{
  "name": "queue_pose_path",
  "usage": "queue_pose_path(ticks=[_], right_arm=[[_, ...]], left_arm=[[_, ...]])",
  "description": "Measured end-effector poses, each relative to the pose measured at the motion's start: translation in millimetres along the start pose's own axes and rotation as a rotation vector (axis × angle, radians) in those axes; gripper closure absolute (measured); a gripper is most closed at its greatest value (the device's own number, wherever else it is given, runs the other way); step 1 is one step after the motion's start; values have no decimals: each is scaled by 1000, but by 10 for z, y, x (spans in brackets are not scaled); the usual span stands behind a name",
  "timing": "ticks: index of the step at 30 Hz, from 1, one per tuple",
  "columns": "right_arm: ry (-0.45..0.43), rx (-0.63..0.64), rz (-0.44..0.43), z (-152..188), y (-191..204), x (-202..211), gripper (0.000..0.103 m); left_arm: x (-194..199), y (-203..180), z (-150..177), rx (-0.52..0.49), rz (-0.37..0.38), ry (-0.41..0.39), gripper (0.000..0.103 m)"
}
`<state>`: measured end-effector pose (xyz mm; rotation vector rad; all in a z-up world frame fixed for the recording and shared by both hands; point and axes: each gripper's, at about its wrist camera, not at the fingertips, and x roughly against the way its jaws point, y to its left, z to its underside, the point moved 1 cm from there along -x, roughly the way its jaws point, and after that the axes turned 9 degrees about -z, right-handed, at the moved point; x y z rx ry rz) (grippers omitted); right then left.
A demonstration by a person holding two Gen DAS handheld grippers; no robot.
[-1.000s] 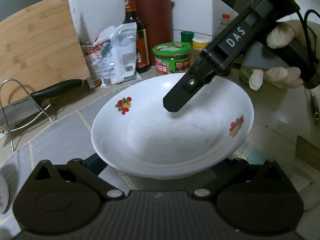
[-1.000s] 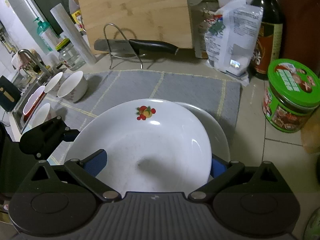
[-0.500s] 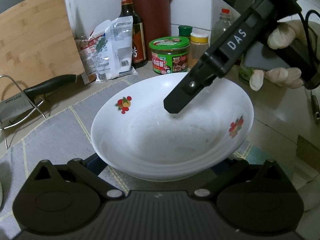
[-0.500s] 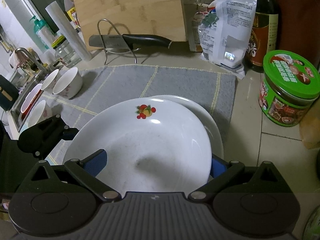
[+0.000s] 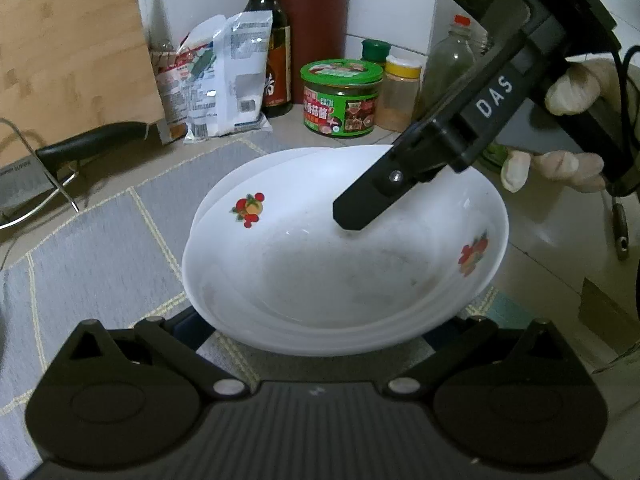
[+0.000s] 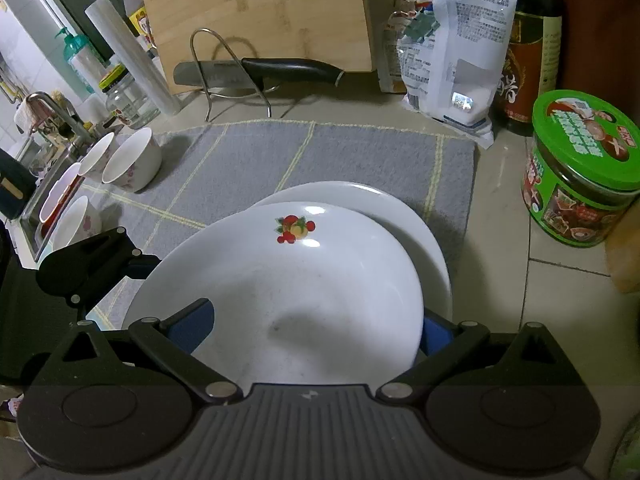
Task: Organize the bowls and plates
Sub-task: 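Lower the fruit-print plate onto the stack and open the right tool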
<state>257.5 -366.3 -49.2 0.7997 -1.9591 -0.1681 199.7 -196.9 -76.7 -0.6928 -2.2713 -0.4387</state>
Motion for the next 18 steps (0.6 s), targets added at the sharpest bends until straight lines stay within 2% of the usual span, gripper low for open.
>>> queue_pose_path(ticks=[5, 12, 18], right_arm=[[10, -18, -3, 2, -12, -37, 0], [17, -45, 21, 18, -39, -40, 0], [-3, -66, 11, 31, -62, 10, 0]], left_arm=[[-16, 15, 12, 22, 19, 24, 0], [-8, -60, 35, -54, 16, 39, 1], [-22, 21, 24, -29, 32, 42, 1]])
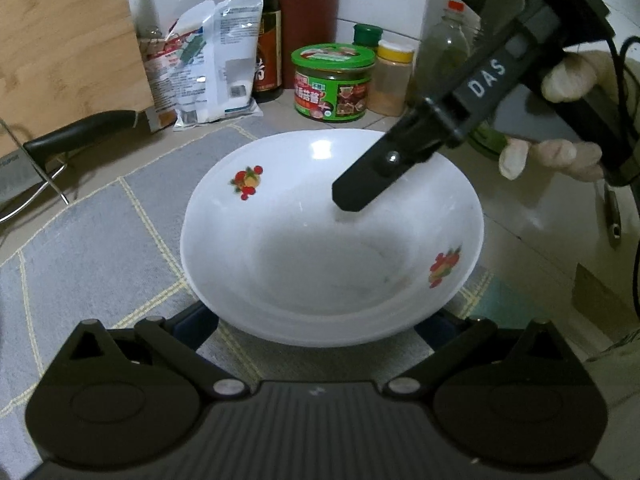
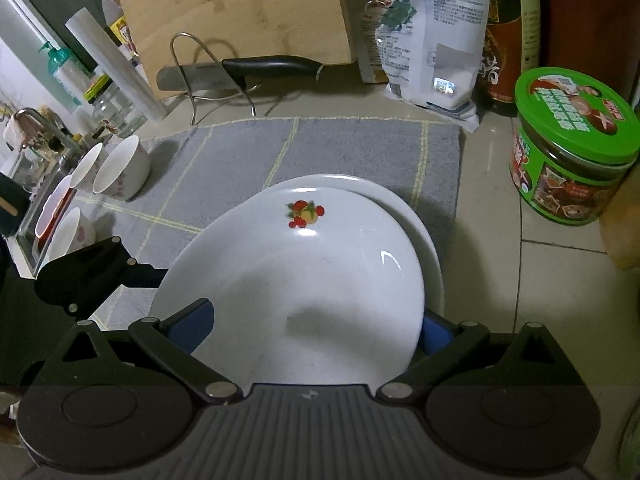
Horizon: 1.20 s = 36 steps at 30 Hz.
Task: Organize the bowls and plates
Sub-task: 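Lower the fruit-print plate onto the stack and open the right tool, then withdraw the right tool from the stack toward the white bowls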
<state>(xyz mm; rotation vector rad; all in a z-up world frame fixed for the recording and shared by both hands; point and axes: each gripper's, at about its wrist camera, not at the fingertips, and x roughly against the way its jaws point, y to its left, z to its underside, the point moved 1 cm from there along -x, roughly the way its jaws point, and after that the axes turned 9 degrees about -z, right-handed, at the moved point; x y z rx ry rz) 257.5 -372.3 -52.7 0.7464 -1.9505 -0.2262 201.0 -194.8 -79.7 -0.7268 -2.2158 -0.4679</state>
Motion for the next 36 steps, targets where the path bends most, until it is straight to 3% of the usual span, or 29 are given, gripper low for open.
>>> queue_pose_path(ticks=[22, 30, 36], right_arm=[[15, 20, 57, 68, 71, 103, 0], [25, 38, 126, 125, 71, 118, 0], [-26, 143, 178, 111, 199, 193, 0]], left_arm=[[27, -44, 4, -32, -25, -9, 1], [48, -75, 33, -46, -49, -18, 1], [203, -42, 41, -5, -81, -93, 1]])
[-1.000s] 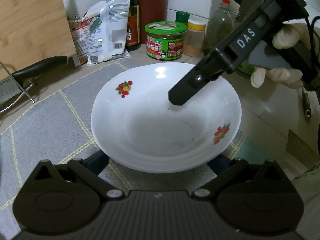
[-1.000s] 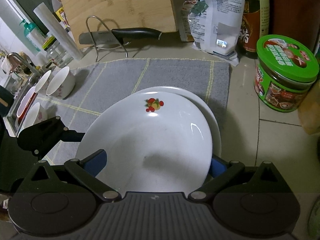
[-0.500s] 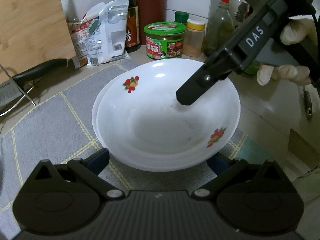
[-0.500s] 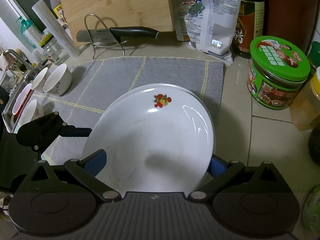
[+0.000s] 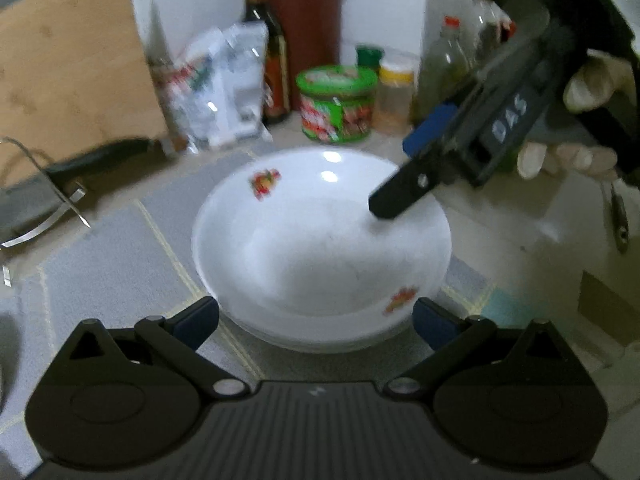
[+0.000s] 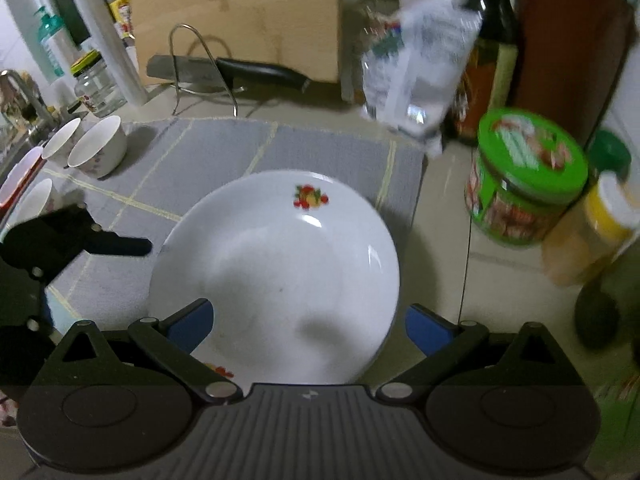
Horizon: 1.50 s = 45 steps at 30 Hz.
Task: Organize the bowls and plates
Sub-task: 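Withdraw the right tool from the stack toward the white bowls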
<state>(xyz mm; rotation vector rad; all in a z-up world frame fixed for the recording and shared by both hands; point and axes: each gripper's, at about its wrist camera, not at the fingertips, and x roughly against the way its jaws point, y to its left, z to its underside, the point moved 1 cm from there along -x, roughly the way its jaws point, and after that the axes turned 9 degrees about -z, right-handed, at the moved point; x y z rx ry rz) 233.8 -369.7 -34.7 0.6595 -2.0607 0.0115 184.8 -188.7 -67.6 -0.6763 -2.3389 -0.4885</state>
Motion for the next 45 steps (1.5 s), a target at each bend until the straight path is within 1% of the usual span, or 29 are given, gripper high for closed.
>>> queue_pose_path(ticks=[3, 7, 13, 16, 19, 22, 26, 30, 33, 36, 42, 45], right_arm=[[-27, 38, -13, -47, 86, -10, 0], [-57, 127, 6, -114, 252, -49, 0], [-87, 203, -32, -199, 448, -91, 0], [-101, 229, -48, -219, 524, -99, 0], [-121, 260, -58, -228, 594, -109, 0], [-136, 263, -99, -241, 650, -130, 0], [-159, 273, -144, -283, 770, -191, 0], [-173, 279, -182, -306, 920, -239, 0], [-168, 304, -192, -304, 1047, -294, 0], [-155, 317, -196, -299, 1189, -383, 0], [-123, 320, -171, -275, 1558, -608, 0], [-106, 319, -157, -276, 1785, -721, 0]], left_arm=[[114, 39, 11, 43, -42, -43, 1], [258, 91, 50, 102, -116, -83, 1], [460, 212, 126, 217, -204, -109, 1], [534, 251, 180, 282, -241, -103, 1], [629, 273, 257, 342, -302, -103, 1], [722, 283, 338, 396, -359, -94, 1], [874, 276, 469, 426, -442, -68, 1], [1036, 344, 641, 466, -503, -48, 1], [1117, 444, 735, 491, -528, -46, 1], [1195, 561, 865, 504, -535, -46, 1], [1297, 858, 1185, 513, -506, -37, 1], [1367, 1024, 1363, 493, -500, -30, 1]])
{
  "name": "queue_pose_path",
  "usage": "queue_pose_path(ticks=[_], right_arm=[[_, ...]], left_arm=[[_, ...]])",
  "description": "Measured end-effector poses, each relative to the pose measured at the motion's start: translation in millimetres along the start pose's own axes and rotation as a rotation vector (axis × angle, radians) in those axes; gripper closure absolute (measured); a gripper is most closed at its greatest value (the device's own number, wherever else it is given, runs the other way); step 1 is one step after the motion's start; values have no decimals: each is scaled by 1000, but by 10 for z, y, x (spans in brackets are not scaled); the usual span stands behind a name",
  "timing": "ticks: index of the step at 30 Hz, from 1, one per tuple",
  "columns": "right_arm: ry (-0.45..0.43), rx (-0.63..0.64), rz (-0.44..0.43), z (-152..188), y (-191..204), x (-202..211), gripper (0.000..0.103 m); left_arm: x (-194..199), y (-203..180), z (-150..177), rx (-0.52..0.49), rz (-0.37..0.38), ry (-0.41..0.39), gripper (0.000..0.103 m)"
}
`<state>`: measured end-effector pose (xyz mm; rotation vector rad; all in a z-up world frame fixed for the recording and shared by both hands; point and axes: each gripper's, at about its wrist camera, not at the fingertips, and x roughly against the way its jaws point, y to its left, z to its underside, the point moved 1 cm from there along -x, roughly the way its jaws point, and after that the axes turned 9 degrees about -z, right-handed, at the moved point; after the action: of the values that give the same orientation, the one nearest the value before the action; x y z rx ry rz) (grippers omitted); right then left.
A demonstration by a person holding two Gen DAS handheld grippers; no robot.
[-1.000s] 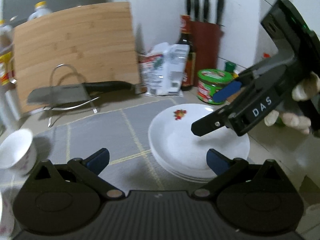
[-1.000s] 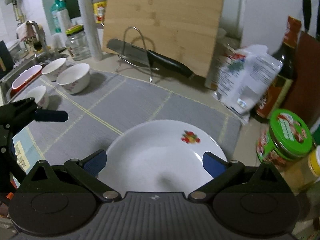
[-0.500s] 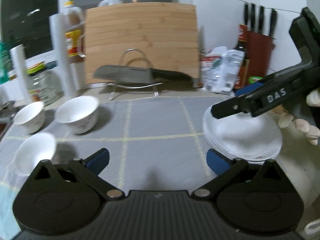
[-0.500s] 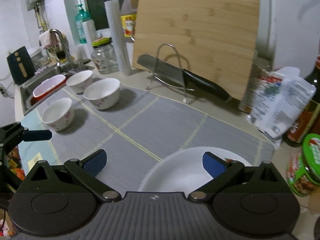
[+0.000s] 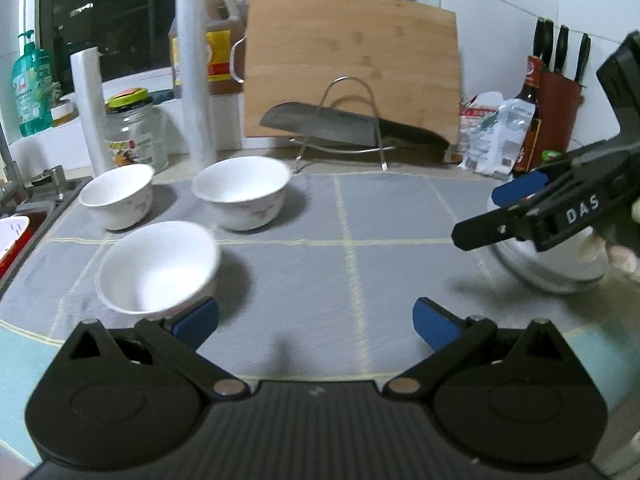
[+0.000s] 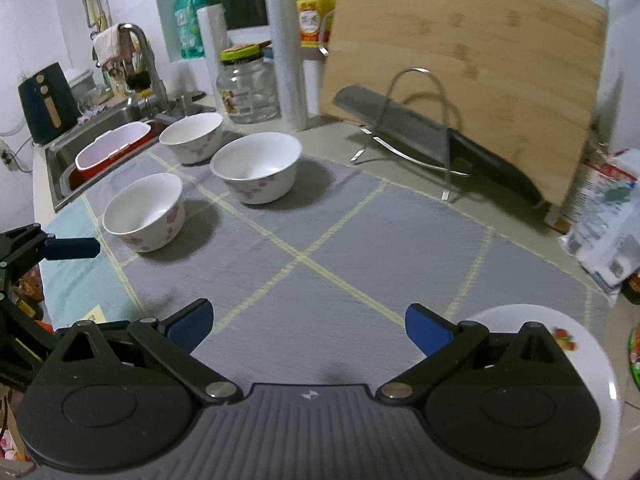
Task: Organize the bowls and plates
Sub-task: 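Withdraw the right tool from the stack toward the white bowls, then move the right tool onto the rim of a white bowl and close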
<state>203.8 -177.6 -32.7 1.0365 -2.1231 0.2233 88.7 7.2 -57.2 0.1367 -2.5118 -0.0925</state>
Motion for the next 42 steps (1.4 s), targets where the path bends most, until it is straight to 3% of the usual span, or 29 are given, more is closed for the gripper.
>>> queue_pose_path(ticks=[5, 18, 42], right_arm=[[25, 5, 20, -121, 328, -270, 0], [25, 6, -1, -325, 1028, -934, 0], [-18, -27, -76, -695, 1333, -1616, 0]], left_arm=[[-96, 371, 129, -59, -14, 11, 1], [-436, 1135, 322, -95, 16, 25, 1], [-767, 1353, 216, -234, 164, -68, 1]])
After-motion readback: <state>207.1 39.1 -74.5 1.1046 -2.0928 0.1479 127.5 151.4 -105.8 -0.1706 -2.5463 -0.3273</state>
